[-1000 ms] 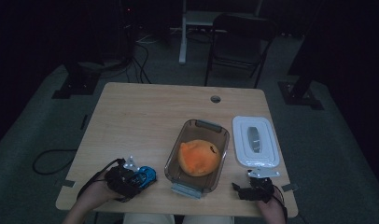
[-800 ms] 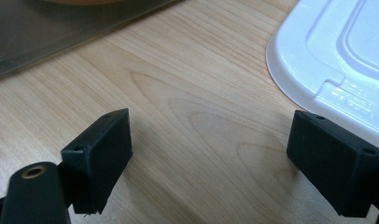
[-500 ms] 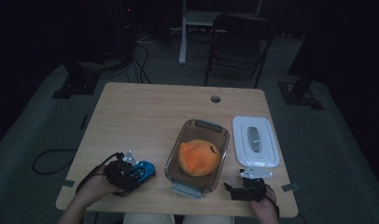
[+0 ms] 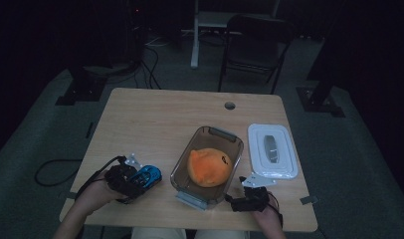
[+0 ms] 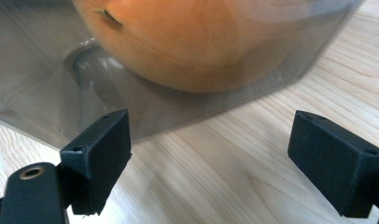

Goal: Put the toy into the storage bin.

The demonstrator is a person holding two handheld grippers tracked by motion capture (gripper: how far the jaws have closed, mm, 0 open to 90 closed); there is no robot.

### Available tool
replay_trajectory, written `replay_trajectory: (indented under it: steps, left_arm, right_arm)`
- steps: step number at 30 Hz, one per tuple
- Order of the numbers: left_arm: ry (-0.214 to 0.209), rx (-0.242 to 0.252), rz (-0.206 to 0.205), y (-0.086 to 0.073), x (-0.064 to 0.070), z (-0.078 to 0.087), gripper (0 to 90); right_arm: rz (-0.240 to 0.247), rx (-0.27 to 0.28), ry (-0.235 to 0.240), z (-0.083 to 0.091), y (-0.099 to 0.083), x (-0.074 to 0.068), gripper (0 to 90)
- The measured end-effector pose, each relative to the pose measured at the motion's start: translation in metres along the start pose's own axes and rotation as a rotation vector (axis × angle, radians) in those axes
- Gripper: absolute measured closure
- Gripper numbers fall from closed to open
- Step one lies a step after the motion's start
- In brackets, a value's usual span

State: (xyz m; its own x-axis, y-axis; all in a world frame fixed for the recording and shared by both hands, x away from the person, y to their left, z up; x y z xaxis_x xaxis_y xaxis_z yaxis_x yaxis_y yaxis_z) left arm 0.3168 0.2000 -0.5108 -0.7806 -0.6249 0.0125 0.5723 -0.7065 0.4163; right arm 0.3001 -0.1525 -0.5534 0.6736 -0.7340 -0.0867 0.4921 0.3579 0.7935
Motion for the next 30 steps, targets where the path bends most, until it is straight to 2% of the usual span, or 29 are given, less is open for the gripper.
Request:
replay_trajectory:
  steps: [5, 11, 15, 19, 22, 26, 30]
  left_arm:
    - [0.009, 0.006, 0.009, 0.002, -0.006, 0.004, 28.9]
    - [0.027, 0.014, 0.028, 0.006, -0.016, 0.013, 28.9]
    - [0.047, 0.028, 0.049, 0.012, -0.025, 0.023, 28.9]
    - [0.069, 0.045, 0.069, 0.02, -0.032, 0.035, 28.9]
    - [0.081, 0.07, 0.075, 0.032, -0.032, 0.047, 28.9]
    - [0.107, 0.09, 0.053, 0.047, -0.031, 0.062, 28.9]
    - [0.11, 0.118, 0.037, 0.066, -0.029, 0.075, 28.9]
  right_arm:
    - [0.017, 0.004, -0.006, -0.012, 0.009, -0.01, 11.9]
    - [0.028, -0.002, -0.04, -0.031, 0.018, -0.022, 11.8]
    - [0.007, 0.001, -0.039, -0.037, 0.022, -0.024, 11.8]
    - [0.017, -0.004, -0.066, -0.033, 0.02, -0.02, 11.8]
    - [0.014, 0.016, -0.081, -0.024, 0.017, -0.014, 11.9]
    - [0.011, 0.002, -0.114, -0.016, 0.01, -0.002, 11.9]
    - [-0.004, -0.012, -0.131, -0.011, 0.002, 0.007, 11.9]
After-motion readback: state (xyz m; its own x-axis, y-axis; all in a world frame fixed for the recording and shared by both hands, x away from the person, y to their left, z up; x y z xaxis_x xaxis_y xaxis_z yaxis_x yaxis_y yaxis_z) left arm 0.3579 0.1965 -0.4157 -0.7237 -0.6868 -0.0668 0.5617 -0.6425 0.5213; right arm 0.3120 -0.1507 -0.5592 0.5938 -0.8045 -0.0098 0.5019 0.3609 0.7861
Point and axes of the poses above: each handheld gripper's, and its own axes: z roughly backward along the jaws, y roughly out of its top, x roughly to its right, the point moved 7 cm from there along -z, roughly forward along the jaws, and after that the axes turned 2 degrees about -z, right-handed, at the moved point
